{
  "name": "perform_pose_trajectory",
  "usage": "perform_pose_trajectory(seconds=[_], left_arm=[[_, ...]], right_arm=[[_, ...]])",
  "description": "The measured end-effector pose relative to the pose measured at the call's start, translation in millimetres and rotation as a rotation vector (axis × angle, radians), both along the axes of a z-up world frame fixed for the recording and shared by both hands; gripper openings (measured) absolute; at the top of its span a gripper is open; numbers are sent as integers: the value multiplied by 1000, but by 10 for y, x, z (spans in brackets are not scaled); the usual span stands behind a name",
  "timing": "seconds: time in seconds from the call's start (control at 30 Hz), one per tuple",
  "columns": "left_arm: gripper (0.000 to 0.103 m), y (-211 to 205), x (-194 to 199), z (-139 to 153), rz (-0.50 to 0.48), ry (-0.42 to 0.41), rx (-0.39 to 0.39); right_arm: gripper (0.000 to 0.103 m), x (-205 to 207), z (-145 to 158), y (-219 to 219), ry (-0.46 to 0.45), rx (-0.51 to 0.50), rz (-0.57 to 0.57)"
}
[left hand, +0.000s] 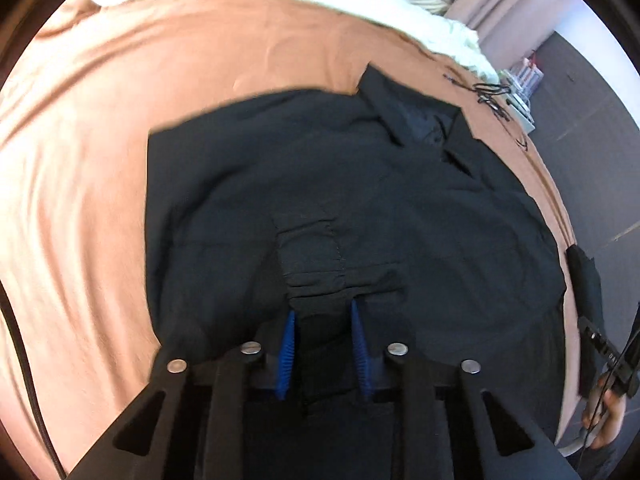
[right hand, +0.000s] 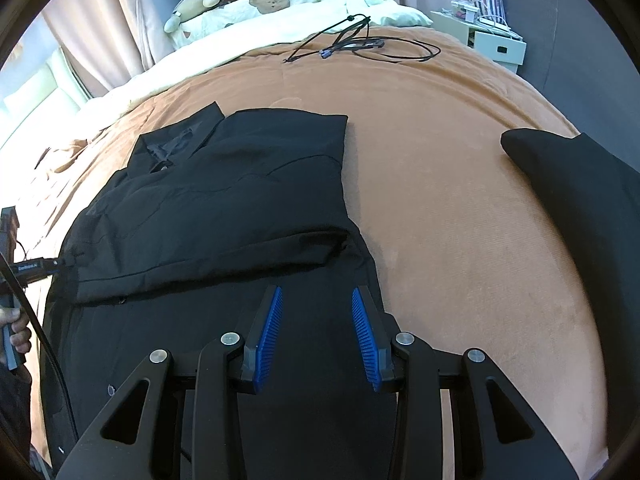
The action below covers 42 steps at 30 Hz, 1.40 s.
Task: Fold large clothes
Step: 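Open the left gripper and withdraw it from the shirt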
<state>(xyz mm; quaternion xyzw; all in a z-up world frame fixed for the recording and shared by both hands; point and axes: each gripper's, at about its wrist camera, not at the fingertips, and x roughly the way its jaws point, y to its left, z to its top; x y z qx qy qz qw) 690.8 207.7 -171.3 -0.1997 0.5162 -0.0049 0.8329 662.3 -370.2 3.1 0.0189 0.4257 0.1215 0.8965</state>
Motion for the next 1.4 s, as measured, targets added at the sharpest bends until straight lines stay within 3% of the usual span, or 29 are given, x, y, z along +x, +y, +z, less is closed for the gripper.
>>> perform_pose_trajectory(seconds=[0.17, 0.23, 0.33, 0.5, 0.67, 0.8, 0.87, 0.93, 1.0, 1.07, 1.17, 1.4], left_arm=[[24, 112, 15, 193, 61, -35, 91], [27, 123, 52, 124, 57, -6, 132], [38, 125, 78, -109, 39, 104, 152], [49, 163, -174, 53, 51, 52, 120], [63, 68, -540, 339, 32, -6, 167], [69, 22, -894, 513, 42, -61, 144], [77, -27, -1071, 570, 42, -80, 142], [84, -104, -1206, 594, 34, -94, 143], [94, -157, -1391, 592, 23, -105, 150], [102, -200, -1613, 572, 20, -112, 152], [102, -265, -1861, 544, 20, -114, 156], [102, -360, -2555, 491, 42, -136, 145]], right_arm=[[34, -40, 3, 98, -9, -27, 22], [34, -91, -1, 177, -27, -80, 44], [34, -192, -4, 235, -34, -104, 61], [34, -376, 56, 157, -50, -91, 64], [34, -616, 106, 70, -48, -60, 95], [35, -847, 126, 19, -48, -63, 116], [55, -961, 123, -1, -44, -63, 121], [69, -1091, 126, -24, -49, -61, 124], [77, -1229, 122, -32, -55, -59, 135], [93, -1360, 107, -47, -53, -64, 140], [102, -1554, 80, -82, -57, -69, 136], [102, -1983, 24, -299, -45, -42, 129]])
